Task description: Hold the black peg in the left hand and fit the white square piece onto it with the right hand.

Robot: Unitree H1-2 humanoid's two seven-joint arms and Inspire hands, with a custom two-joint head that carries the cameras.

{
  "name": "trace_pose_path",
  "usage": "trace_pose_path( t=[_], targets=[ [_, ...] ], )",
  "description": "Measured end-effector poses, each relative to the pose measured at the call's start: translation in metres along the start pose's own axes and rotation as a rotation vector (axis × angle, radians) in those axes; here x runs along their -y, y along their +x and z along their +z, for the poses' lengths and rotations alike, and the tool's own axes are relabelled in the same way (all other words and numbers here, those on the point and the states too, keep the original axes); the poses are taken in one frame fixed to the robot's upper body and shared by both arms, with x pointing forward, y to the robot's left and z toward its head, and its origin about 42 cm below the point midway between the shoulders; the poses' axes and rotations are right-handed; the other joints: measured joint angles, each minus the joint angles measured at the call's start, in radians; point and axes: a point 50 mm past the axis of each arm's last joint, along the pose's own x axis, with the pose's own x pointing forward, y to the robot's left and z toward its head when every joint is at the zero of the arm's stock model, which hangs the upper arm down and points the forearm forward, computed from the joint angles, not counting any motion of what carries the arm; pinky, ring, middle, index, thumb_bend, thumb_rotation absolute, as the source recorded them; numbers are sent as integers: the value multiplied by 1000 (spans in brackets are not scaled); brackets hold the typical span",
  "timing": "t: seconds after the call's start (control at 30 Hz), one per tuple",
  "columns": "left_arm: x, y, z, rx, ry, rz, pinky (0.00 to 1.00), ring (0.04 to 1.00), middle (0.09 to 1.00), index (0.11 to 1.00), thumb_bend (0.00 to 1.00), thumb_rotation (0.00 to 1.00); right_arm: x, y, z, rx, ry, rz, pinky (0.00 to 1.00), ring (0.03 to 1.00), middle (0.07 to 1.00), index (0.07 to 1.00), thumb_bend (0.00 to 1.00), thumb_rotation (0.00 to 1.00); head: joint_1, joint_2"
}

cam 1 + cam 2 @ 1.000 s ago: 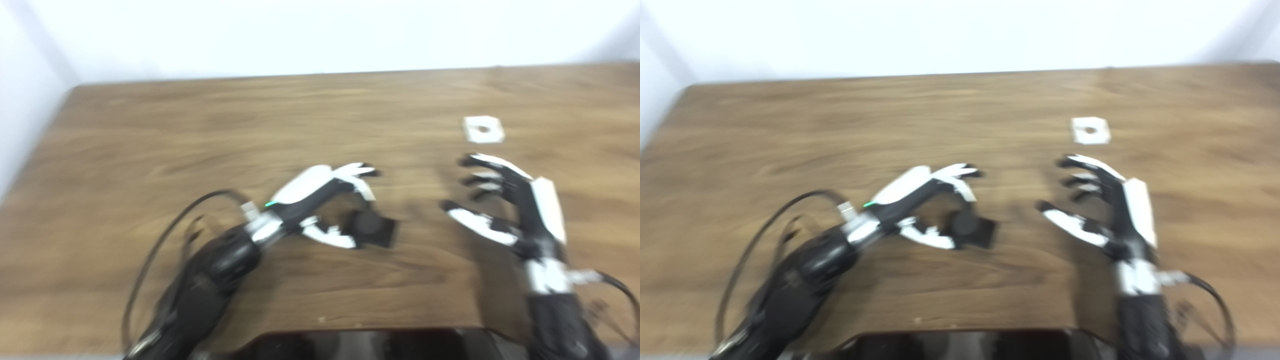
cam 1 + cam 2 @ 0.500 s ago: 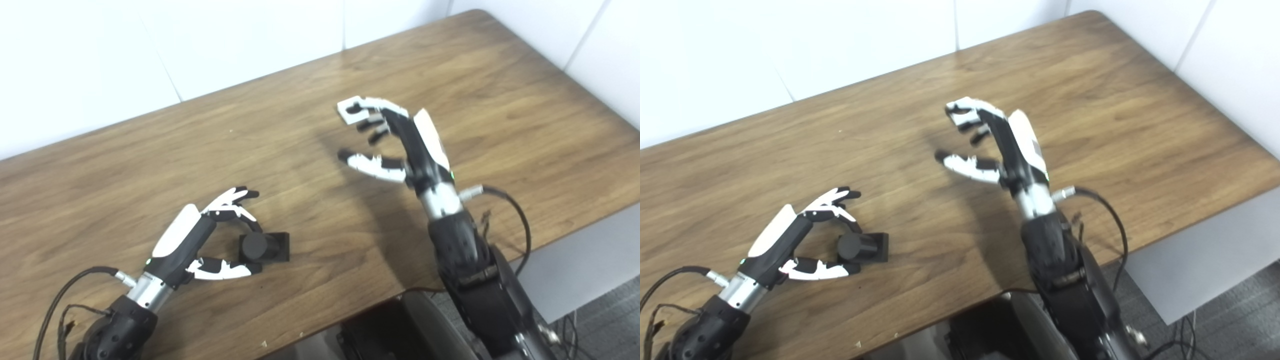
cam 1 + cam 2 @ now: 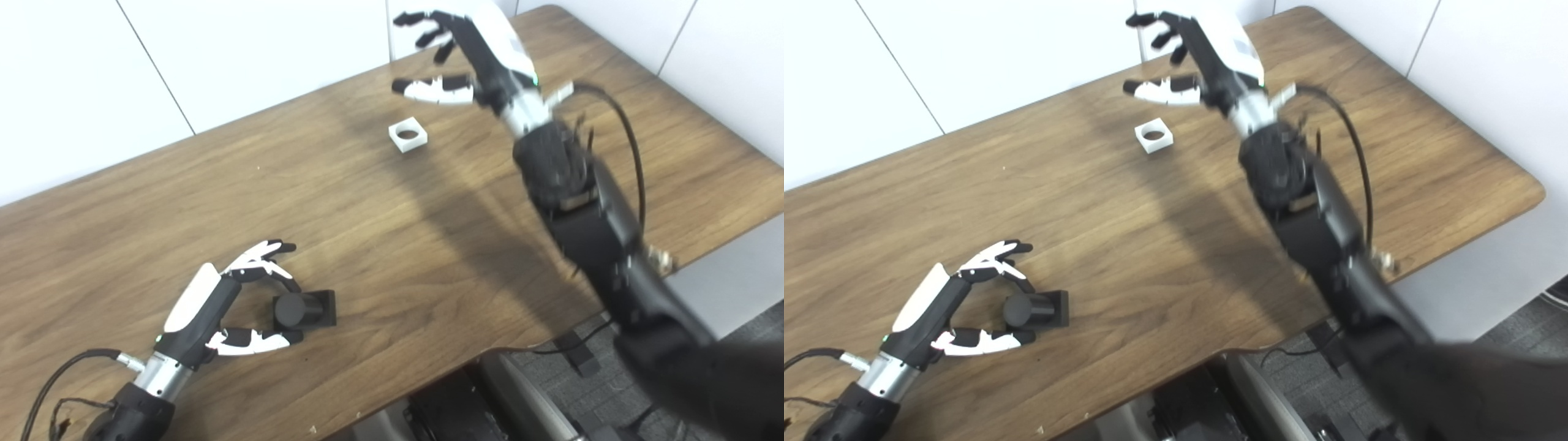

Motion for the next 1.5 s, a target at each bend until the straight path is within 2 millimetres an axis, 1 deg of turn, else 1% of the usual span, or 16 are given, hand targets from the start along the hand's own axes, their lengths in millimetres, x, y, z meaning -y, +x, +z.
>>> trace_pose_path(
  t=[0.03, 0.13, 0.2, 0.23, 0.27, 0.33, 0.43, 0.47, 0.6, 0.67, 0.73, 0.9, 1.07, 1.23, 1.37, 1.5],
  targets=[
    [0, -1, 0, 0, -1, 1, 767, 926, 874, 489, 519, 54, 5, 8, -2, -8, -37, 36, 624, 827, 871, 782, 699, 355, 3, 0],
    [0, -1, 0, -1, 0, 3, 764, 926, 875, 489, 519, 55, 8, 27, -9, -37, -117, 164, 651, 867, 905, 803, 736, 349, 12, -2],
    [0, -1, 0, -2, -1, 4, 765, 925, 876, 489, 520, 55, 6, 36, -13, -58, -164, 247, 723, 935, 953, 826, 755, 347, 18, -3],
    [0, -1, -1, -3, -1, 5, 765, 925, 876, 489, 520, 55, 4, 39, -15, -68, -178, 282, 733, 944, 959, 829, 757, 348, 18, -3],
    [0, -1, -1, -3, -1, 5, 766, 925, 876, 489, 520, 55, 1, 43, -18, -86, -198, 332, 751, 964, 971, 832, 776, 348, 20, -2],
    [1, -2, -1, -3, -2, 6, 759, 923, 875, 489, 519, 55, -4, 49, -21, -103, -235, 412, 820, 994, 995, 833, 836, 359, 26, 2],
    [0, -2, -1, -5, -3, 9, 760, 924, 876, 489, 519, 55, -10, 60, -22, -115, -280, 500, 875, 1000, 1000, 837, 876, 366, 31, 5],
    [0, -2, -1, -5, -3, 9, 761, 924, 876, 489, 519, 55, -11, 66, -23, -124, -306, 544, 905, 1000, 1000, 838, 884, 352, 32, 2],
    [1, -3, -1, -5, -4, 10, 768, 929, 876, 490, 520, 57, -8, 82, -19, -145, -391, 605, 945, 1000, 1000, 830, 867, 259, 32, 0],
    [1, -3, -1, -5, -4, 10, 774, 932, 877, 490, 520, 56, -9, 88, -18, -165, -425, 629, 964, 1000, 1000, 833, 883, 242, 41, 3],
    [2, -3, -1, -5, -5, 9, 776, 930, 877, 490, 520, 55, -9, 92, -17, -185, -444, 654, 989, 1000, 1000, 843, 914, 248, 46, 5],
    [3, -4, -1, -7, -7, 11, 770, 924, 877, 489, 520, 54, -15, 94, -17, -223, -480, 738, 1000, 1000, 1000, 856, 962, 236, 54, 5],
    [3, -5, -1, -9, -8, 12, 776, 928, 881, 490, 520, 54, -21, 92, -16, -243, -499, 772, 1000, 1000, 1000, 855, 985, 235, 57, 6],
    [4, -5, -1, -9, -5, 11, 779, 930, 881, 490, 520, 54, -25, 90, -16, -247, -494, 780, 1000, 1000, 1000, 849, 980, 211, 66, 9],
    [5, -6, -1, -10, -7, 15, 774, 929, 879, 490, 520, 54, -36, 79, -24, -258, -477, 811, 1000, 1000, 1000, 848, 969, 204, 71, 18],
    [5, -7, -1, -11, -8, 17, 780, 930, 880, 490, 520, 55, -49, 66, -35, -263, -454, 817, 1000, 1000, 1000, 845, 931, 209, 77, 20]
  ],
)
